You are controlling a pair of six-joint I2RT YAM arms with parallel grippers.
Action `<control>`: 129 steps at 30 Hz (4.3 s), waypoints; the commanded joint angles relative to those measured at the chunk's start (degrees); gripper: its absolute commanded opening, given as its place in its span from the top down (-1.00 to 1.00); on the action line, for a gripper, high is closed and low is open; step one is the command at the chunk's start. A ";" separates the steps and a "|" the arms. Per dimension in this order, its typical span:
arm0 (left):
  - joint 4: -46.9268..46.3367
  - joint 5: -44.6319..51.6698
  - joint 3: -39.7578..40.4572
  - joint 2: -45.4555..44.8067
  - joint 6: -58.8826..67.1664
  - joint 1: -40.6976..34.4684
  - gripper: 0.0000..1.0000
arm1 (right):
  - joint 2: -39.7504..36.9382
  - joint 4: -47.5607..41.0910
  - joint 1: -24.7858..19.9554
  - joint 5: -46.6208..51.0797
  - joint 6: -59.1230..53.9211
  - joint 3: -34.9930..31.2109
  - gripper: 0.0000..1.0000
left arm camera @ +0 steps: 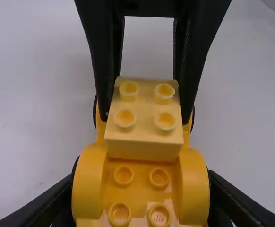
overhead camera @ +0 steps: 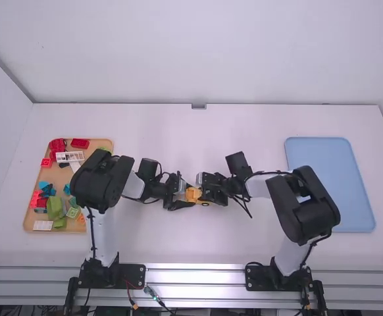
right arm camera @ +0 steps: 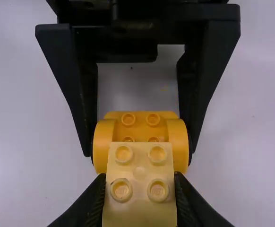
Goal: Assemble lego blocks to make yellow taxi
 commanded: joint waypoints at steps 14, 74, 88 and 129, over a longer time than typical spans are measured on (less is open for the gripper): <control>-1.03 1.49 1.84 1.84 -0.63 -0.24 -0.68 | 0.57 2.21 0.07 -5.07 0.42 1.75 0.71; -2.43 -13.49 3.45 1.84 -7.26 -6.99 -0.25 | -1.14 -6.21 -5.55 -2.47 -4.61 0.48 0.55; -4.57 -13.49 3.45 1.84 -5.99 -6.97 -0.22 | -1.14 -6.25 -5.55 -2.54 -5.05 0.48 0.51; -4.52 -11.21 3.45 1.84 -4.70 -6.97 -0.23 | -1.14 -4.44 -2.97 3.10 -0.48 0.48 0.59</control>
